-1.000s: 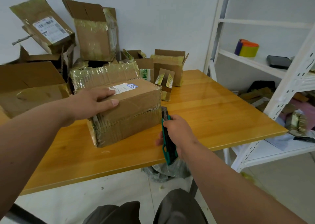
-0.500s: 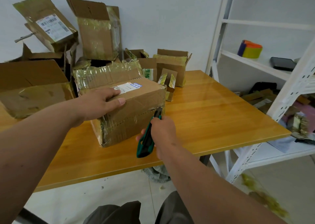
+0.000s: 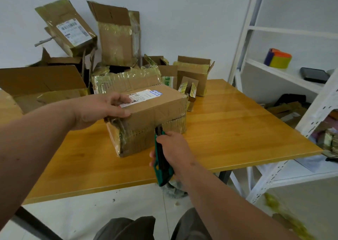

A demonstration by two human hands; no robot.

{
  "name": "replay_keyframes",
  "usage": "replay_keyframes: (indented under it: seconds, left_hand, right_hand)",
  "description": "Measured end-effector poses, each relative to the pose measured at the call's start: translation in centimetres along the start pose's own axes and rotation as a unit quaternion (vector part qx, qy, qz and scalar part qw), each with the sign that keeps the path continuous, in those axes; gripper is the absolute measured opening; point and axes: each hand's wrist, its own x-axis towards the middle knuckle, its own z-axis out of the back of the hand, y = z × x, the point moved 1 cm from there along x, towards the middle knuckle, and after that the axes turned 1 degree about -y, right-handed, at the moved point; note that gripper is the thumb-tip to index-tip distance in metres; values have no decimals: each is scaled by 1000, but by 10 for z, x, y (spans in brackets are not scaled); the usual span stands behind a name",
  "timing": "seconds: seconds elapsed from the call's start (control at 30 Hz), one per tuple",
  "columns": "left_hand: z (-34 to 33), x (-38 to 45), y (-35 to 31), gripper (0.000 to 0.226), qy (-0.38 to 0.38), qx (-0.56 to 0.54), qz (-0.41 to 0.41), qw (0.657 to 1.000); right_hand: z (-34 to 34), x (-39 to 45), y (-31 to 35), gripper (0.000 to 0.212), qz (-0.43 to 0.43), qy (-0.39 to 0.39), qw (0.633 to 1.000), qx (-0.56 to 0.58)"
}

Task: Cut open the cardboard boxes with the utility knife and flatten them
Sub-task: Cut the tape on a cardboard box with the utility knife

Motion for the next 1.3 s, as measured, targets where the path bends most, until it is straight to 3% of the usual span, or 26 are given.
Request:
replay_keyframes:
  seconds: [0.07,0.13,0.17,0.3,0.47,0.73,1.0,1.17,1.3]
  left_hand:
    - [-2,-1,1,100,7,16,-1,1000]
    - [-10,-1,0,52,0,22,-5,1000]
    - [-14,-1,-1,41,-6,38,-10,999]
    - [-20,-1,5,54,-32,126,-10,991]
    - [-27,-2,4,64,-61,148,-21,987]
    - [-27,0,-1,55,-71,161,-22,984]
    - [-29,-1,-10,43,-79,175,-36,981]
    - [-31,1,-11,44,-87,183,-40,978]
    - [-29,-1,-9,50,-75,194,-32,978]
  right_hand:
    - [-2,-1,0,15,-1,0,1000,7]
    - [-8,0,-1,16,-4,-6,999,36]
    - [-11,0,-3,15,-3,-13,999,49]
    - [-25,-3,-11,12,11,-46,997,55]
    - [-45,-4,-24,11,38,-73,996,45]
    - [-73,-6,-26,18,51,-99,993,28]
    - [-68,-17,-23,13,31,-21,998,40]
    - [-83,-23,-26,15,44,12,997,-63]
    - [-91,-24,-29,9,45,36,995,-77]
